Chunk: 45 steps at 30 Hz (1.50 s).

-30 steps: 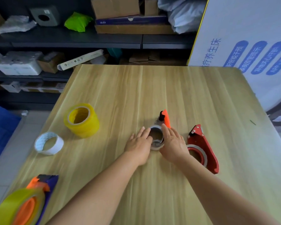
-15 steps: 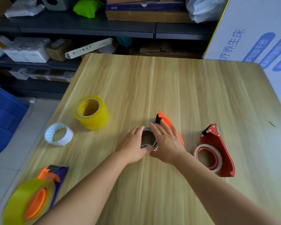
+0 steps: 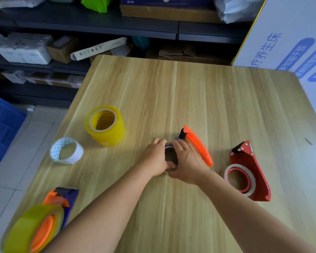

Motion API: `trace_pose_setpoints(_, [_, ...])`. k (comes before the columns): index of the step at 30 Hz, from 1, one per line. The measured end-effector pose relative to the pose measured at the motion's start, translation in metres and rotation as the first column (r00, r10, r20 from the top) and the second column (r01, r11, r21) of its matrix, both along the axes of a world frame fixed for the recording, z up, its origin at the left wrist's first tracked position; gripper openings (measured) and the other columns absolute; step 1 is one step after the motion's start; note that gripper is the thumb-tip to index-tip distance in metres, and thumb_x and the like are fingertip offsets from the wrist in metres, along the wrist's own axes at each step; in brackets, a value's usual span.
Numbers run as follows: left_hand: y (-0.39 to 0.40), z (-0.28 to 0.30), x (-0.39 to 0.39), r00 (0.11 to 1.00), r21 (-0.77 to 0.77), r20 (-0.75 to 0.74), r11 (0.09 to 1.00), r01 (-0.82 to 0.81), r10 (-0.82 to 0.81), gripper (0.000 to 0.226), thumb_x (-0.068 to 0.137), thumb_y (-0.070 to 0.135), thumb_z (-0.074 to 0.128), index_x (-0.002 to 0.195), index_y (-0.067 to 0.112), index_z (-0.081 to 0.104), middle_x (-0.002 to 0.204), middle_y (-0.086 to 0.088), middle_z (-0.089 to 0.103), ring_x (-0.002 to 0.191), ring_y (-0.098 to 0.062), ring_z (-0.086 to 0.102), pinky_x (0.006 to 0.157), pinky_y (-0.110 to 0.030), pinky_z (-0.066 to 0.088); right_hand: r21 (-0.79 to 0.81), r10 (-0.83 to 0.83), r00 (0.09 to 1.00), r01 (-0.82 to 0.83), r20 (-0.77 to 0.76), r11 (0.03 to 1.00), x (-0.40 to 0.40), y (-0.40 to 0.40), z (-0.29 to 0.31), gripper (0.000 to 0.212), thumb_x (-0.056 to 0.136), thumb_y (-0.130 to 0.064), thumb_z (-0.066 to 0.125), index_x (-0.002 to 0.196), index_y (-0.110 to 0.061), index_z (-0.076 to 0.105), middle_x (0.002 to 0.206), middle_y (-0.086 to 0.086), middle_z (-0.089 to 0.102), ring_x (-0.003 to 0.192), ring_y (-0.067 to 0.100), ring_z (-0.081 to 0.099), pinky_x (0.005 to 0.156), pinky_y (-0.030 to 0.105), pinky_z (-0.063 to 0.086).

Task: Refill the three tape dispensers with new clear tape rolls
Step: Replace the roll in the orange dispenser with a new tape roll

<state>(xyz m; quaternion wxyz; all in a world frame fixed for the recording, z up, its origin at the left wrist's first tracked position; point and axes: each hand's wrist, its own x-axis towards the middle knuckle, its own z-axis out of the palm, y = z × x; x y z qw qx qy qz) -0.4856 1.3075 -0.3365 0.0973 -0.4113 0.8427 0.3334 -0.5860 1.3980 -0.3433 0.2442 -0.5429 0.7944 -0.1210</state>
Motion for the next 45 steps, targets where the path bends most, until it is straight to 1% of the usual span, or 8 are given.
trace_pose_setpoints(4, [-0.005,0.003,-0.002,0.999,-0.022,-0.014,0.999,-0.032,0.032,0.069,0.074,0.025,0.075,0.130,0.018,0.034,0.132,-0.006,0.041,0.109,-0.030,0.055,0.079,-0.038,0.048,-0.075,0.010,1.000,-0.009,0.017,0.997,0.002,-0.003,0.009,0.088,0.069,-0.036,0.073,0.145,-0.021,0.030,0.147,-0.005,0.034,0.135,0.018,0.029,0.106,0.026,0.034])
trace_pose_setpoints(13, [-0.014,0.017,0.004,0.979,0.240,-0.143,0.965,-0.105,0.142,0.068,0.080,0.034,0.066,0.141,0.027,0.035,0.135,0.000,0.047,0.116,-0.022,0.055,0.096,-0.035,0.049,-0.087,-0.032,0.995,0.041,0.100,0.995,0.001,-0.004,0.014,0.097,0.071,-0.031,0.075,0.149,-0.025,0.016,0.151,-0.007,0.024,0.129,0.021,0.044,0.097,0.034,0.048])
trace_pose_setpoints(16, [-0.015,0.022,0.007,0.953,0.320,-0.177,0.930,-0.178,0.244,0.059,0.085,0.024,0.063,0.138,0.029,0.038,0.129,0.001,0.053,0.111,-0.019,0.057,0.094,-0.032,0.050,-0.064,-0.016,0.994,0.024,0.112,0.998,0.002,-0.004,0.018,0.101,0.070,-0.025,0.074,0.149,-0.028,0.010,0.148,-0.007,0.020,0.118,0.024,0.052,0.088,0.033,0.053])
trace_pose_setpoints(21, [-0.013,0.023,0.008,0.881,0.430,-0.125,0.825,-0.367,0.457,0.060,0.089,0.017,0.058,0.143,0.021,0.034,0.132,-0.008,0.052,0.112,-0.025,0.056,0.095,-0.037,0.051,0.013,-0.092,0.986,0.091,0.141,0.996,0.004,-0.003,0.024,0.101,0.075,-0.031,0.071,0.151,-0.025,0.006,0.144,0.005,0.021,0.120,0.027,0.048,0.092,0.034,0.050])
trace_pose_setpoints(29, [-0.005,0.027,0.011,0.831,0.535,-0.081,0.728,-0.429,0.550,0.043,0.093,0.003,0.044,0.132,0.022,0.040,0.115,-0.010,0.058,0.101,-0.024,0.060,0.081,-0.036,0.057,0.007,-0.025,0.998,0.025,0.064,1.000,0.007,0.001,0.026,0.101,0.073,-0.029,0.077,0.150,-0.028,0.011,0.145,0.002,0.023,0.121,0.027,0.049,0.089,0.033,0.049])
trace_pose_setpoints(34, [-0.003,0.029,0.016,0.813,0.466,-0.115,0.754,-0.464,0.571,0.038,0.092,0.012,0.045,0.131,0.016,0.046,0.123,-0.009,0.059,0.107,-0.027,0.058,0.082,-0.032,0.048,-0.051,-0.010,1.000,0.011,0.018,0.999,0.011,0.000,0.029,0.103,0.070,-0.027,0.078,0.150,-0.029,0.014,0.147,-0.001,0.025,0.135,0.025,0.027,0.106,0.036,0.038])
trace_pose_setpoints(41, [-0.020,0.034,0.052,0.801,0.147,-0.172,0.819,-0.555,0.574,0.033,0.098,0.024,0.039,0.118,0.013,0.063,0.112,-0.015,0.067,0.103,-0.035,0.062,0.079,-0.037,0.049,-0.082,0.074,0.996,-0.078,-0.049,0.994,0.049,-0.025,0.041,0.105,0.073,-0.040,0.075,0.152,-0.021,0.009,0.149,0.000,0.026,0.135,0.024,0.026,0.111,0.031,0.026])
trace_pose_setpoints(45, [-0.035,0.031,0.091,0.773,0.044,-0.141,0.783,-0.620,0.619,0.033,0.096,0.021,0.044,0.125,0.014,0.057,0.125,-0.010,0.062,0.114,-0.032,0.057,0.085,-0.034,0.046,-0.031,0.120,0.990,-0.118,0.069,0.993,0.086,-0.050,0.036,0.098,0.076,-0.032,0.074,0.151,-0.017,0.013,0.148,0.006,0.023,0.136,0.028,0.027,0.107,0.037,0.034])
